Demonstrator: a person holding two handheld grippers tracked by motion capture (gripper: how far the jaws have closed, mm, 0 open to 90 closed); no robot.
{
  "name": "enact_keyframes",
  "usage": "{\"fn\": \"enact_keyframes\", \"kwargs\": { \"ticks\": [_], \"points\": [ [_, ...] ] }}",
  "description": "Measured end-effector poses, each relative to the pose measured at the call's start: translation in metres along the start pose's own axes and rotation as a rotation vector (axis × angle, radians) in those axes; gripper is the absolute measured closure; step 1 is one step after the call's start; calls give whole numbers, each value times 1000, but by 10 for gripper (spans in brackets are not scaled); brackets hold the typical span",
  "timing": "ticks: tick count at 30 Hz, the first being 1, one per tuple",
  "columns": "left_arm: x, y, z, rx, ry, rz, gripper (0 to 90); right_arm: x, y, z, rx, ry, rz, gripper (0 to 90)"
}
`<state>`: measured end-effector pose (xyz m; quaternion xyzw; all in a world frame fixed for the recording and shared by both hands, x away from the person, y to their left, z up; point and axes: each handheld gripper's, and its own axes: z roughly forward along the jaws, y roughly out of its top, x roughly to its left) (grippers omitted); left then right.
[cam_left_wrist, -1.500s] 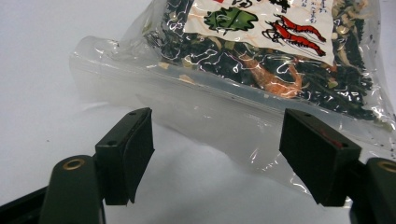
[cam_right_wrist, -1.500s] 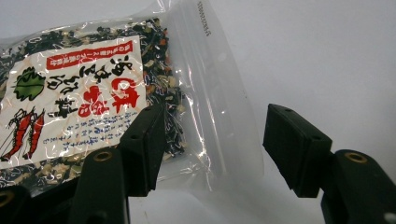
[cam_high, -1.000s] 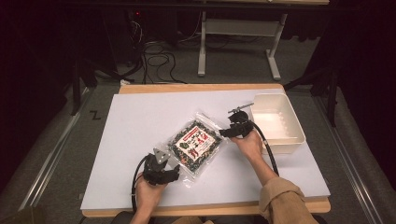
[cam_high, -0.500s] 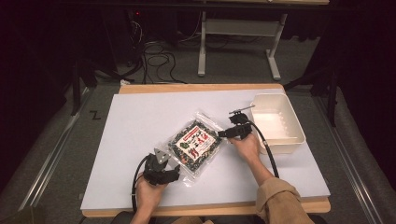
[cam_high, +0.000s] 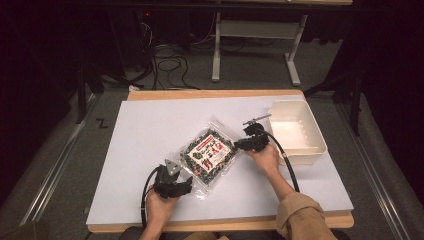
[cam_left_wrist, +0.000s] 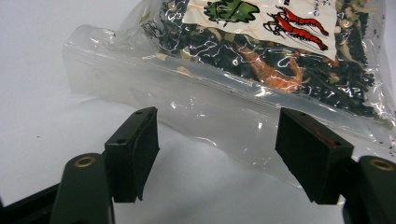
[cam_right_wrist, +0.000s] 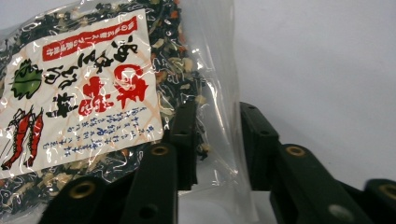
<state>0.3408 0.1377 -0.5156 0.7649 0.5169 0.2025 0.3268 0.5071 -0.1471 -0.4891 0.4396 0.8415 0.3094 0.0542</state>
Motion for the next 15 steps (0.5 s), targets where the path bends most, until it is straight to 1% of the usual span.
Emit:
{"fn": "enact_keyframes", "kwargs": {
  "ticks": [2, 6, 7, 8, 11, 14, 15],
  "points": [
    [0, 0, 0, 1, -2, -1, 306, -2, 0, -1, -6, 4, 9, 760],
    [0, 0, 0, 1, 0, -5, 309, -3, -2, -3, -6, -19, -5, 837],
    [0, 0, 0, 0, 3, -3, 308, -2, -3, -4, -10, -29, -9, 859],
    [0, 0, -1, 0, 6, 0, 308, -1, -3, -5, -22, -42, -30, 877],
    [1, 1, -3, -16, 7, -2, 306, 2, -4, -8, -27, -56, -73, 892],
    [1, 0, -3, -13, 7, -4, 300, 4, -5, -14, -44, -54, -86, 894],
    [0, 0, -3, -10, 6, -2, 300, 4, -5, -19, -69, -47, -87, 894]
  ]
}}
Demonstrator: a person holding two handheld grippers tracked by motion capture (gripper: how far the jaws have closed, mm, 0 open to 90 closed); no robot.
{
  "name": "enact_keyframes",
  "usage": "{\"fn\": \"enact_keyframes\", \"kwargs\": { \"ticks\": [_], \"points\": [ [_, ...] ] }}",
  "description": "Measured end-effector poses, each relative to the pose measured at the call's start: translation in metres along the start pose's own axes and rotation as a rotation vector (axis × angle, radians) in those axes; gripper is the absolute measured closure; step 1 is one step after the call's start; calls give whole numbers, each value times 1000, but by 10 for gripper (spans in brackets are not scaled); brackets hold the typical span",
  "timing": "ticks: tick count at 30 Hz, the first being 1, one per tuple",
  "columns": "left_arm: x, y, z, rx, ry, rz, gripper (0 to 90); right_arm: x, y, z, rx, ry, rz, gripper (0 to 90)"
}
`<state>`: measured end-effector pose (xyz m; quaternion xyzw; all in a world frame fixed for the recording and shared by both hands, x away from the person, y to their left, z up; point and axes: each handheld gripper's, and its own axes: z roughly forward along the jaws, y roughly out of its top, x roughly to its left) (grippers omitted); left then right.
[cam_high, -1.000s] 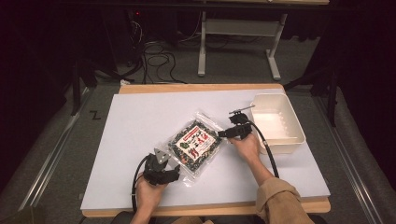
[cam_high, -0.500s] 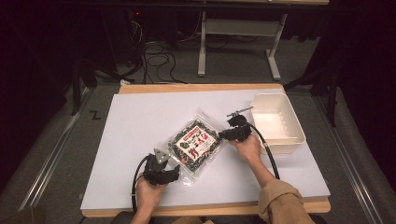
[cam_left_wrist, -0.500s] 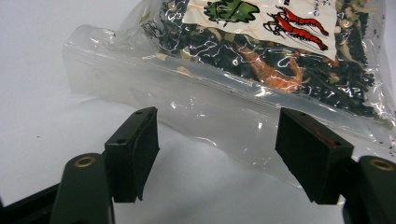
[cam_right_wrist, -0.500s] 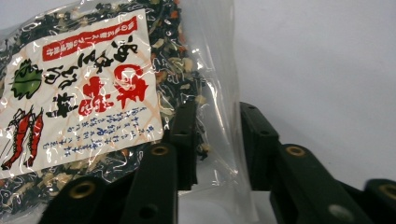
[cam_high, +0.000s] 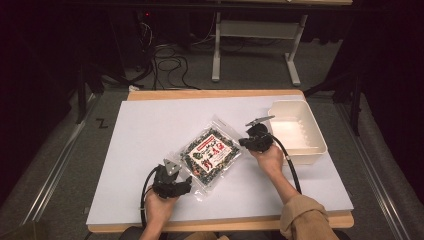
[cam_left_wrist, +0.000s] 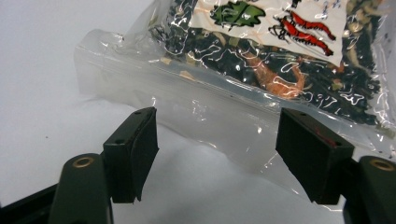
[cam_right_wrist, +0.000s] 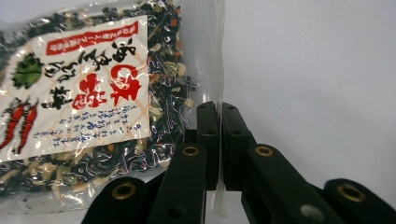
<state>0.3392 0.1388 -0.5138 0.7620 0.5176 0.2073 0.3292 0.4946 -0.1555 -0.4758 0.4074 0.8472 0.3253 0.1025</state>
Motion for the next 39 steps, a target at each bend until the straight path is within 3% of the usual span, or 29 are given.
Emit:
{"fn": "enact_keyframes", "kwargs": {
  "ticks": [13, 31, 39],
  "points": [
    [-1, -1, -2, -2, -27, 3, 292, 1, 19, -62, -112, 0, -80, 894],
    [-2, 0, -2, -2, -38, 6, 280, 9, 37, -111, -162, 9, -148, 894],
    [-2, 0, -2, -1, -38, 5, 279, 18, 48, -134, -184, 2, -211, 894]
  ]
}}
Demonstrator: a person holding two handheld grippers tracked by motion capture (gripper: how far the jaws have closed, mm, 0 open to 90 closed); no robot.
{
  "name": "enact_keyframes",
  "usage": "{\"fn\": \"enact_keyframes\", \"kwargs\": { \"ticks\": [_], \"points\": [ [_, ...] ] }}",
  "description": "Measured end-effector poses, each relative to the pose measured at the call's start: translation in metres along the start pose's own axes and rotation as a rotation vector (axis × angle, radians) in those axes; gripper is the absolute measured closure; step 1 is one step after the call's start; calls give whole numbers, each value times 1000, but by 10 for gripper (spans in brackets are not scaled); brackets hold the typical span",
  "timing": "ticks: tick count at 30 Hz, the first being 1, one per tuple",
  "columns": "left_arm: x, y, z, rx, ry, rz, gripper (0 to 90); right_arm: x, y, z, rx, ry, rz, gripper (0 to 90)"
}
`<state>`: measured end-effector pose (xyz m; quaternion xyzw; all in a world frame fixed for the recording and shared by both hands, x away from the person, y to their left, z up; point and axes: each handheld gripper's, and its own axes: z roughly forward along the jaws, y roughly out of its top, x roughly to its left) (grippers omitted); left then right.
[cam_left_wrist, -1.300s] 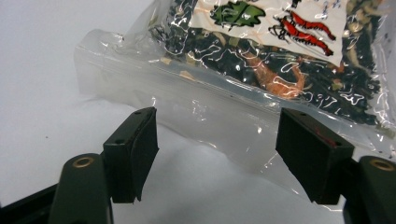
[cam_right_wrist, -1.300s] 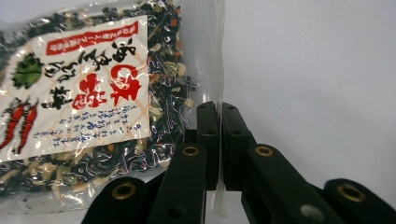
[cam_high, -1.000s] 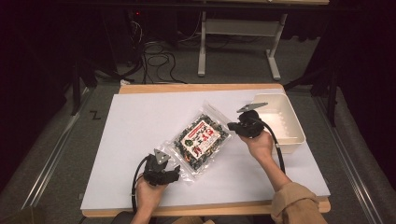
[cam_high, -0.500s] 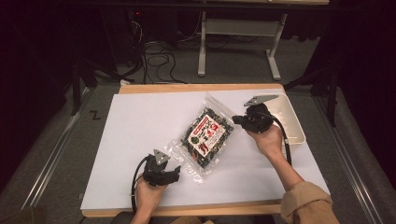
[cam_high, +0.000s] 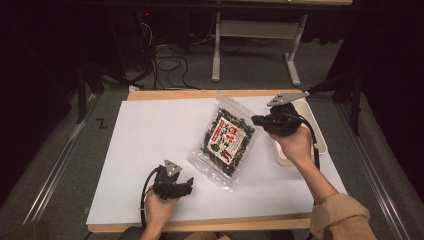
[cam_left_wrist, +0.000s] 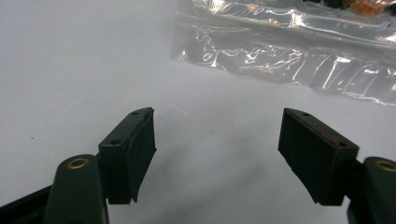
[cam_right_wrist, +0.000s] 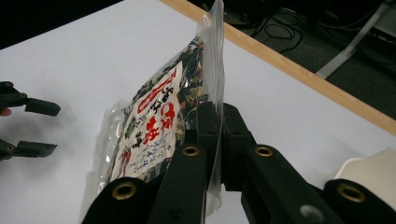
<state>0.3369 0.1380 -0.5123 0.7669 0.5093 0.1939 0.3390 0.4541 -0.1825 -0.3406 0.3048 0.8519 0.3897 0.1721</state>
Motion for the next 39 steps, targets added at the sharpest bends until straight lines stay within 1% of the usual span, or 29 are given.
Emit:
{"fn": "enact_keyframes", "kwargs": {
  "ticks": [2, 3, 7, 9, 10, 11, 16, 18, 19, 22, 24, 25, 28, 34, 35, 39],
  "points": [
    [-1, 0, 0, -1, -1, 0, 278, 3, 5, -5, -7, -3, -18, 894],
    [0, 0, 0, -1, 1, 4, 279, 5, 7, -7, -11, -6, -22, 895],
    [0, -1, -1, -3, -1, -3, 277, 10, 14, -12, -20, -4, -33, 895],
    [0, 0, -1, -7, -1, -2, 277, 12, 20, -15, -20, -6, -54, 895],
    [0, 0, -1, -5, -2, 0, 277, 13, 22, -16, -20, -5, -56, 895],
    [0, 0, -1, -5, -1, 3, 277, 16, 26, -18, -27, -9, -69, 895],
    [0, 0, -1, -5, -4, 2, 280, 23, 38, -28, -44, -12, -100, 897],
    [1, 0, -2, -9, -6, -3, 281, 25, 41, -30, -45, -13, -108, 897],
    [0, 0, -2, -9, -7, -2, 281, 26, 43, -31, -44, -14, -103, 897],
    [0, 0, -2, -11, -5, 2, 281, 28, 45, -34, -51, -17, -114, 897],
    [0, 0, -2, -9, -6, 2, 281, 28, 46, -37, -61, -15, -116, 897],
    [0, 0, -1, -12, -4, 1, 281, 29, 47, -38, -62, -16, -112, 897],
    [0, 0, -2, -12, -6, -5, 281, 28, 49, -41, -60, -20, -120, 898],
    [-1, 0, -1, -6, -5, 9, 281, 26, 53, -47, -61, -44, -125, 900],
    [-1, 0, -1, -5, -4, 9, 281, 25, 54, -48, -62, -50, -131, 900],
    [0, 0, -1, -5, -4, 5, 281, 21, 57, -51, -53, -65, -123, 900]
  ]
}}
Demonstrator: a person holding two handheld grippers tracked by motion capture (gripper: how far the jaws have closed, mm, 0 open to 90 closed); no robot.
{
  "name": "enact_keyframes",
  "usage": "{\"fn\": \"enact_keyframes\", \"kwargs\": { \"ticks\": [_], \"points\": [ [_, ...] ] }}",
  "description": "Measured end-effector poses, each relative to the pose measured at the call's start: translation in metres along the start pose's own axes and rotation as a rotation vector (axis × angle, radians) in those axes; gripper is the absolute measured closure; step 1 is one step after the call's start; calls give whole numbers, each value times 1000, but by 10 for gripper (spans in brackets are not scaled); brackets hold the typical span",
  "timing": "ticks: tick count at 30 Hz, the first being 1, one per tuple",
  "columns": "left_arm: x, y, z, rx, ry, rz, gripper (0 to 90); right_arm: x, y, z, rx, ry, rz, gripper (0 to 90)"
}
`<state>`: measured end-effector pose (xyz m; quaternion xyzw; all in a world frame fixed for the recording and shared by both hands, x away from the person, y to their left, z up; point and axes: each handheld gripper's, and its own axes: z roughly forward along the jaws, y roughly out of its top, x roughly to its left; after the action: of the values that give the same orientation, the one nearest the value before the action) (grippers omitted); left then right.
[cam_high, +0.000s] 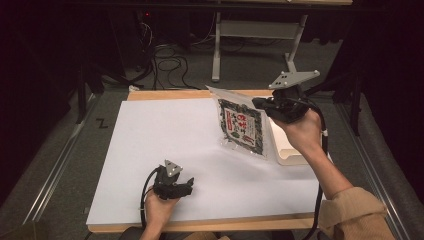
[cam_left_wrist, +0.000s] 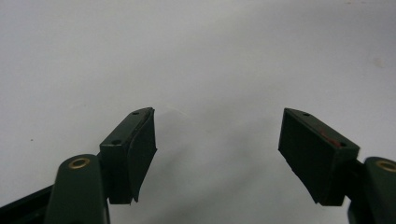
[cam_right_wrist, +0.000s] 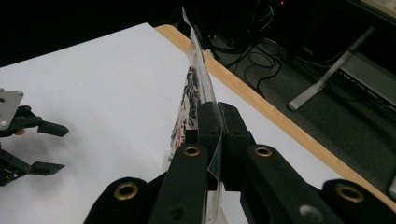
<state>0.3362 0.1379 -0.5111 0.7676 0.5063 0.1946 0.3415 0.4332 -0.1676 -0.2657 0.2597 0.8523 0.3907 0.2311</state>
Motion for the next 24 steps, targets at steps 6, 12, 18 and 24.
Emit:
{"fn": "enact_keyframes", "kwargs": {
  "ticks": [6, 12, 18, 24],
  "points": [
    [-1, 0, 0, 4, -2, 7, 281, -8, 3, -3, -3, -13, 22, 900],
    [-1, 0, 1, 5, -2, 8, 280, -15, 4, -4, -4, -20, 44, 900],
    [-2, 0, -1, 0, -7, 13, 280, -27, 7, -9, -3, -62, 71, 900],
    [-2, 1, -1, -6, -10, 13, 280, -40, 9, -15, 1, -119, 102, 900]
  ]
}}
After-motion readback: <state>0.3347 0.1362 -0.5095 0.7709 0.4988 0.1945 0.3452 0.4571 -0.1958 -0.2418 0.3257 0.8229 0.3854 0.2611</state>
